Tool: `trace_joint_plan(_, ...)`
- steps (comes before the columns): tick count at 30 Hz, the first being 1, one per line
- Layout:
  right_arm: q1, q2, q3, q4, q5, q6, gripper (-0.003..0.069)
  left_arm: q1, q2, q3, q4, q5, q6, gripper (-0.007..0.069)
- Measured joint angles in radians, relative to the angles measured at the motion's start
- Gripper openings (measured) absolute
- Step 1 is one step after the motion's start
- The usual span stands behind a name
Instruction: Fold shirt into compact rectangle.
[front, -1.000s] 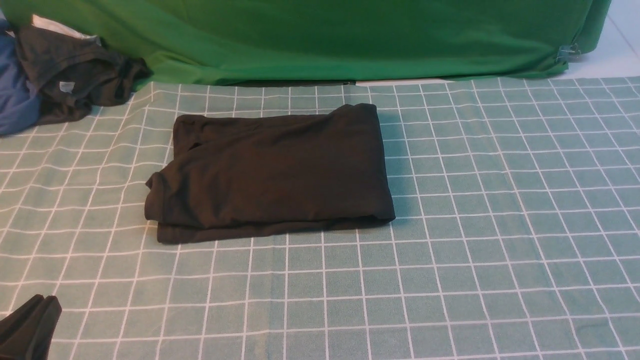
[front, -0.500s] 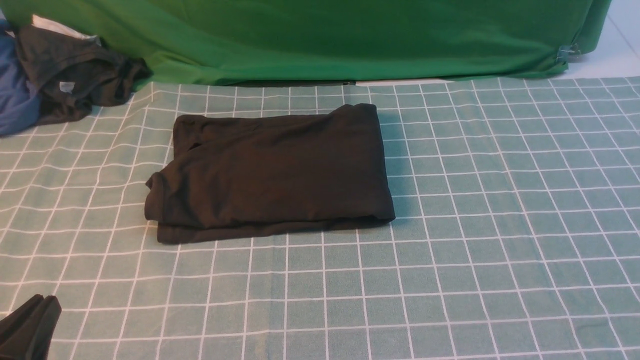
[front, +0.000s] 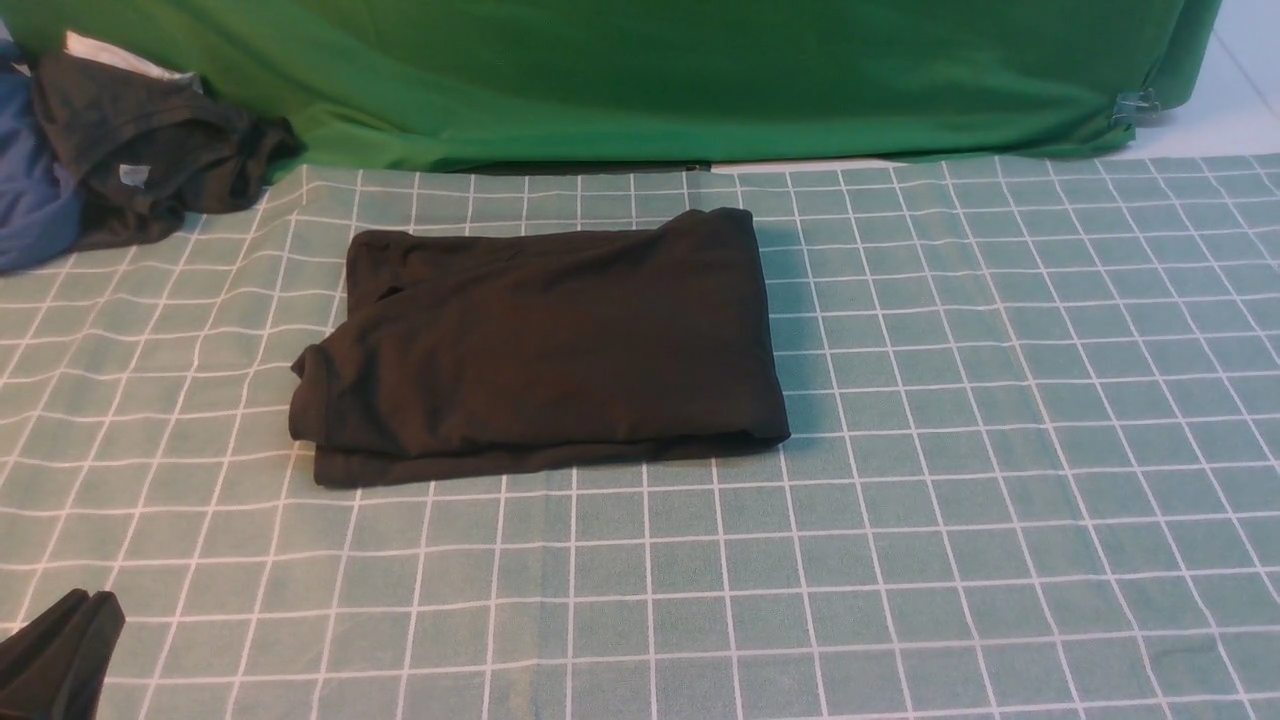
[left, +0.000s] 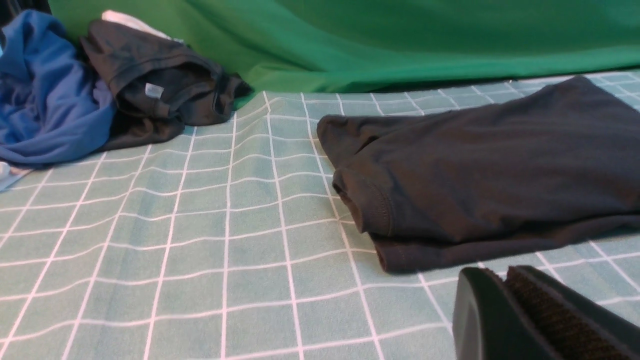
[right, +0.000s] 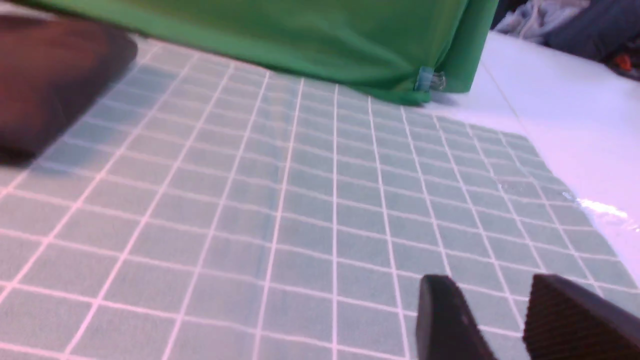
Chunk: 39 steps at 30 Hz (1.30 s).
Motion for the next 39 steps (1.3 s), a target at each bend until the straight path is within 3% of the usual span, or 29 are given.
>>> trace_joint_plan(39,0.0,-0.002,0.001,0.0,-0.019,0.009,0.024,0.0,0.0,0.0,0.0,0.001,0.0,0.0013)
